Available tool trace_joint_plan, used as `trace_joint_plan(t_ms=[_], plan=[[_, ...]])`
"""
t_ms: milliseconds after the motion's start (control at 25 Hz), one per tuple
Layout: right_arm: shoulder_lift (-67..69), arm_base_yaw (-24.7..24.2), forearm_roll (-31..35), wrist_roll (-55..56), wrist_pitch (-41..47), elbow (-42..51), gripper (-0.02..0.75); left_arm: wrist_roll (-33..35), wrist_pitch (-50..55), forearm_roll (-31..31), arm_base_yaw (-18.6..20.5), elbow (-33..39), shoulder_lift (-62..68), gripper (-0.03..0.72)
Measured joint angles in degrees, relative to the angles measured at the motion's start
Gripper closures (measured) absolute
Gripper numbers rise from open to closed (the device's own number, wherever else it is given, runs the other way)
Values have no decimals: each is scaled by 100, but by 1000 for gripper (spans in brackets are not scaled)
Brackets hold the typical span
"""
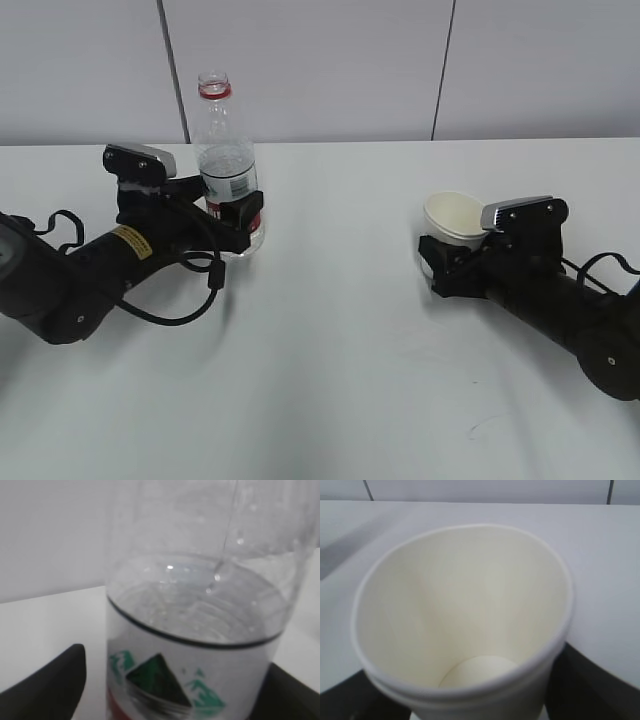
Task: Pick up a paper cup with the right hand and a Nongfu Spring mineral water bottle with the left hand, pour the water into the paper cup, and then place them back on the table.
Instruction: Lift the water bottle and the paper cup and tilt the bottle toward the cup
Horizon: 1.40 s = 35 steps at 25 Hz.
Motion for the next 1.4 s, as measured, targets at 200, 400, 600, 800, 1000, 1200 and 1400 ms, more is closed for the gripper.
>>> trace_joint_plan(t_ms=[200,400,600,800,1000,1200,1400], plan=[[0,0,-53,0,0,0,230,-24,-3,7,0,-116,89,132],[0,0,-132,0,0,0,230,-37,-3,40,0,-121,94,221],[0,0,-586,0,0,0,230,-44,-3,131,0,-126,94,253],[0,0,-1042,0,-11,0,230,-44,-8,293,0,-132,94,256],[0,0,-1484,44,-31,0,230,84,59,399,0,-132,51,257],[0,159,-1729,213,-43,-13,230,412,265,430,0,-121,-143,258],[0,360,-1922,579,51,-155,230,529,471,224,0,-114,-412,258]])
